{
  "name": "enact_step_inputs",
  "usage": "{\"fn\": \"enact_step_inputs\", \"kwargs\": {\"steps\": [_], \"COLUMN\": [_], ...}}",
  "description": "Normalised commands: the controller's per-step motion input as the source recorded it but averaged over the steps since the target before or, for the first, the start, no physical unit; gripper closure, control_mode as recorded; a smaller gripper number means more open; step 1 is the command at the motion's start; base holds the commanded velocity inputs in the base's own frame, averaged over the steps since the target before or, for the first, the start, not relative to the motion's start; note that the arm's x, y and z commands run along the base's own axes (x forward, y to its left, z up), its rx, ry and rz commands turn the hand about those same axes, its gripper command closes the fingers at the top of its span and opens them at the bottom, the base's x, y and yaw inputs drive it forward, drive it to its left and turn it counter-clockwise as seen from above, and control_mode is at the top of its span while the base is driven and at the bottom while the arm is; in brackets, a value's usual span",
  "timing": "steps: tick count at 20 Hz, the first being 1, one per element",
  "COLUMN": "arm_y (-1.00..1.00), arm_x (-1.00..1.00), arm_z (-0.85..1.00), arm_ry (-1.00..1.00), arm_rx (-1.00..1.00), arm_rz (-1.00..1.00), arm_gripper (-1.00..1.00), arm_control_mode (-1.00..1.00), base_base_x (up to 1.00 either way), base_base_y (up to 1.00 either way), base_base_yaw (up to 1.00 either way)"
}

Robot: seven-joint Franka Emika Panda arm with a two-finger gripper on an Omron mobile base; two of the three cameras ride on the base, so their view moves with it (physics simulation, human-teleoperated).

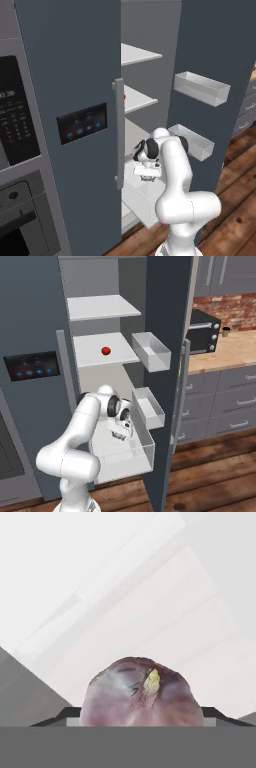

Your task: Place the garlic and tomato inside the fridge drawer. Close the drawer after placing the vegetables.

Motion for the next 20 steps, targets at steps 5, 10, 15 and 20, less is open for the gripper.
{"fn": "enact_step_inputs", "kwargs": {"steps": [5, 10, 15, 20], "arm_y": [-0.05, -0.07, 0.00, 0.00], "arm_x": [0.00, -0.18, -0.37, -0.85], "arm_z": [-0.98, -1.00, -0.86, -0.86], "arm_ry": [-0.20, -0.17, -0.27, -0.23], "arm_rx": [0.00, 0.00, 0.00, 0.00], "arm_rz": [0.00, 0.00, 0.03, 0.01], "arm_gripper": [1.00, 1.00, 1.00, -1.00], "arm_control_mode": [-1.00, -1.00, -1.00, -1.00], "base_base_x": [0.00, 0.00, 0.00, 0.00], "base_base_y": [0.00, 0.00, 0.00, 0.00], "base_base_yaw": [0.00, 0.00, 0.00, 0.00]}}
